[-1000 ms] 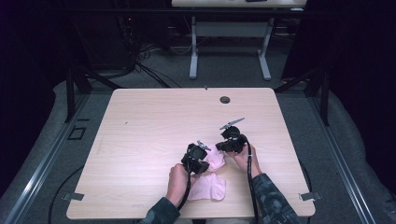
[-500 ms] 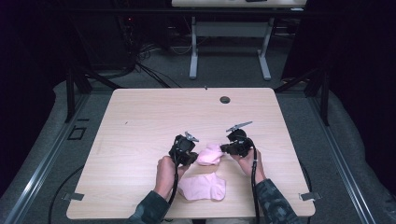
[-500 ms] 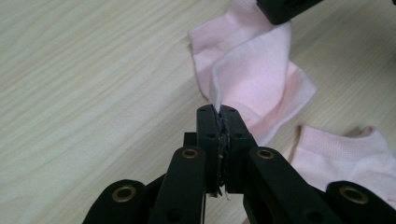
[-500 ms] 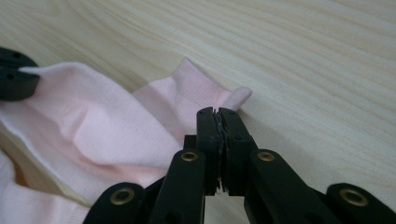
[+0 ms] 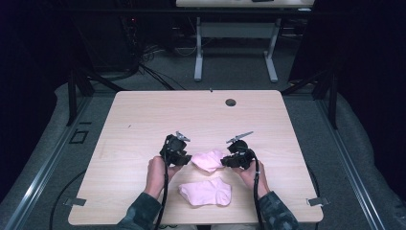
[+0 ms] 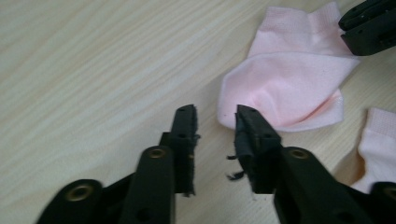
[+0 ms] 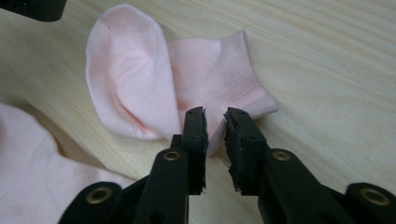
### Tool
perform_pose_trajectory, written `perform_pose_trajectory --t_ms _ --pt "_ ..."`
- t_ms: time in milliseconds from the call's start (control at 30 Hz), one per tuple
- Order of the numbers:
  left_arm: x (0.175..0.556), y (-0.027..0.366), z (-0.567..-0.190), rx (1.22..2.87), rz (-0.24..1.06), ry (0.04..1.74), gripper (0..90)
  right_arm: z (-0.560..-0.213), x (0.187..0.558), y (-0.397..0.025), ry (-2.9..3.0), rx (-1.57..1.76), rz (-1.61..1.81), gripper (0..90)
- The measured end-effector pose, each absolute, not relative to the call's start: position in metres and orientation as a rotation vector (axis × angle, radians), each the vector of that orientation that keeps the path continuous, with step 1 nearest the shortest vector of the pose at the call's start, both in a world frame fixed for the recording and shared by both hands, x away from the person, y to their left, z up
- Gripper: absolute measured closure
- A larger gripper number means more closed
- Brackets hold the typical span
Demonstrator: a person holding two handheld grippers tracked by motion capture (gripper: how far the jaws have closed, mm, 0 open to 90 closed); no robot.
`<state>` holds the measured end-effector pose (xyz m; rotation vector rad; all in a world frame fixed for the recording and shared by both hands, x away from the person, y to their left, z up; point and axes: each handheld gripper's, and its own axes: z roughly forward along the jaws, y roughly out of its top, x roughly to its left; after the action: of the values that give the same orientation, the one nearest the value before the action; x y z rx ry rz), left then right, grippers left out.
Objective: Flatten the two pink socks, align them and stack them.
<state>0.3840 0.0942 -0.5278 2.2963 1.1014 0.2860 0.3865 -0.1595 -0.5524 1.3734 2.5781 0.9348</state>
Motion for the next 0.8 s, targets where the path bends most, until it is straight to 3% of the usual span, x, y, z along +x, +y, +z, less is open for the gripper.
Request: perform_pose_trajectory --t_ms 67,167,400,567,667,700,733,800 --pt "0.382 0.101 -0.527 2.262 0.272 1.126 56.5 -0.548 0.386 -0.164 2.561 1.359 0.958 70.8" --pt "0.384 0.106 -0.527 2.224 0.221 1.128 49.4 -0.537 0.388 -0.172 2.529 1.325 0.979 64.5" --pt "0.399 0.092 -0.530 2.233 0.114 1.120 45.7 -0.537 0.416 -0.164 2.613 1.149 0.948 57.8" --pt "0.409 0.088 -0.542 2.273 0.047 1.133 52.4 -0.555 0.427 -0.156 2.674 1.143 0.898 62.9" --pt "0.410 0.087 -0.546 2.277 0.025 1.139 62.7 -0.557 0.429 -0.156 2.689 1.135 0.910 71.4" --pt "0.410 0.086 -0.548 2.285 0.029 1.142 69.1 -0.559 0.429 -0.154 2.690 1.147 0.906 78.3" --pt "0.410 0.085 -0.549 2.292 0.028 1.142 69.1 -0.559 0.429 -0.154 2.690 1.147 0.906 78.3" --pt "0.409 0.084 -0.551 2.303 0.036 1.136 77.2 -0.560 0.430 -0.155 2.712 1.139 0.894 83.5"
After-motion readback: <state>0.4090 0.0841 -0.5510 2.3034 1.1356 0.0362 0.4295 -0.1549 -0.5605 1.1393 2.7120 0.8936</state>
